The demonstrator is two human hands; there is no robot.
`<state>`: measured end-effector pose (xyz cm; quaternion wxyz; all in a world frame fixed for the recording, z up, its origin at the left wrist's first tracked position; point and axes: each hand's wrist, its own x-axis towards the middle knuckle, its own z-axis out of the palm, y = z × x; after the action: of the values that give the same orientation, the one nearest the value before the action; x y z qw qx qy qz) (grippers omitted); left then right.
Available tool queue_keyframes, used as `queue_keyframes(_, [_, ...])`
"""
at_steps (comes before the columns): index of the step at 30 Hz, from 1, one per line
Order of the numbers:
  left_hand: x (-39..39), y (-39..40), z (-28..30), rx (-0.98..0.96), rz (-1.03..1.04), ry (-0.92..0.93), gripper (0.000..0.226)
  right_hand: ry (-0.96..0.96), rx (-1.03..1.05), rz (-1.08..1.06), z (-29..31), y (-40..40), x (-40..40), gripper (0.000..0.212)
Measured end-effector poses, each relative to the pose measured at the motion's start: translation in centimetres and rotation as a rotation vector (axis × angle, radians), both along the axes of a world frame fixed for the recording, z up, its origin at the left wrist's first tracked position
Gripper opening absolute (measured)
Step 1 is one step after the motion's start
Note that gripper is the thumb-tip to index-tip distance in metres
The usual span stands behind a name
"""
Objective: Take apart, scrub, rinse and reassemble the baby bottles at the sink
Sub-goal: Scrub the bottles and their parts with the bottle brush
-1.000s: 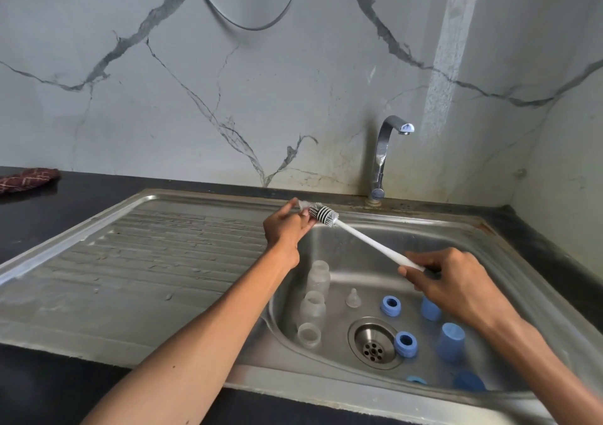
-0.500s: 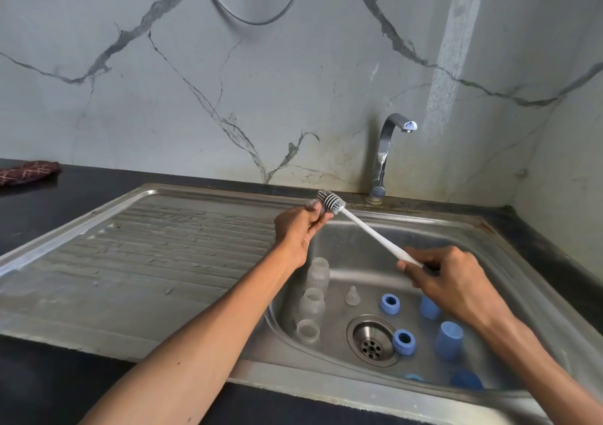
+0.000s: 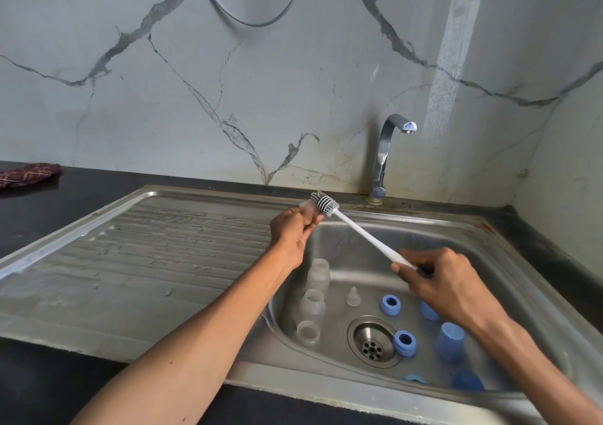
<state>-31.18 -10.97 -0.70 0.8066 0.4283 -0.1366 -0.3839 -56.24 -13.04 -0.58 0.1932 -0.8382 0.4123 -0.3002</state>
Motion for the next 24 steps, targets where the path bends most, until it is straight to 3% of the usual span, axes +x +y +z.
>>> queue_keyframes(4, [-2.3, -0.3, -0.1, -0.031, -0.098, -0.114, 0.019, -0.012, 0.003, -0.057, 0.2, -0.2, -0.5, 0.037])
queue_keyframes(10, [-2.9, -0.5, 0.2, -0.027, -0.094, -0.144, 0.017, -0.028, 0.011, -0.077, 0.4, -0.3, -0.4, 0.037])
queue_keyframes(18, [-0.1, -0.1, 0.4, -0.072, 0.05, 0.079, 0.02, 0.039, 0.028, -0.023, 0.4, 0.1, -0.5, 0.035])
queue_keyframes(24, [-3.3, -0.6, 0.0, -0.008, -0.09, -0.188, 0.022, 0.013, 0.03, -0.091, 0.8, -0.2, -0.8, 0.036])
